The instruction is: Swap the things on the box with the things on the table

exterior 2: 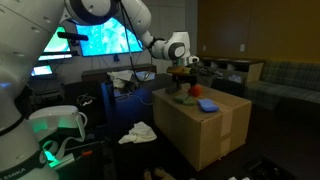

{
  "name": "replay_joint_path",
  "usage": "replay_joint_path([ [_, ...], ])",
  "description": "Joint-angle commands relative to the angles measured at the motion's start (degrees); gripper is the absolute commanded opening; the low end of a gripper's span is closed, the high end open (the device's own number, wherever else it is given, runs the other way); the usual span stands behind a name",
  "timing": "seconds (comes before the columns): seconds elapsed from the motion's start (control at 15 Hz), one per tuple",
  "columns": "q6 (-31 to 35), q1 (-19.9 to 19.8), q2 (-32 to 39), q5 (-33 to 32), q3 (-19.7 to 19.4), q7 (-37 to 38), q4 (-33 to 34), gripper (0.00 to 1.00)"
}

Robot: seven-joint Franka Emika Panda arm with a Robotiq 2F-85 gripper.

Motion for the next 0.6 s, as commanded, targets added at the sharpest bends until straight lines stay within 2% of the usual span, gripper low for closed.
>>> replay_joint_path([
  [0.0, 2.6, 0.1, -3.7, -0.9, 0.8, -1.3, -4.3, 1.0],
  [0.53, 3.2, 0.7, -7.3, 0.2, 4.4, -3.7, -10.2, 1.0],
])
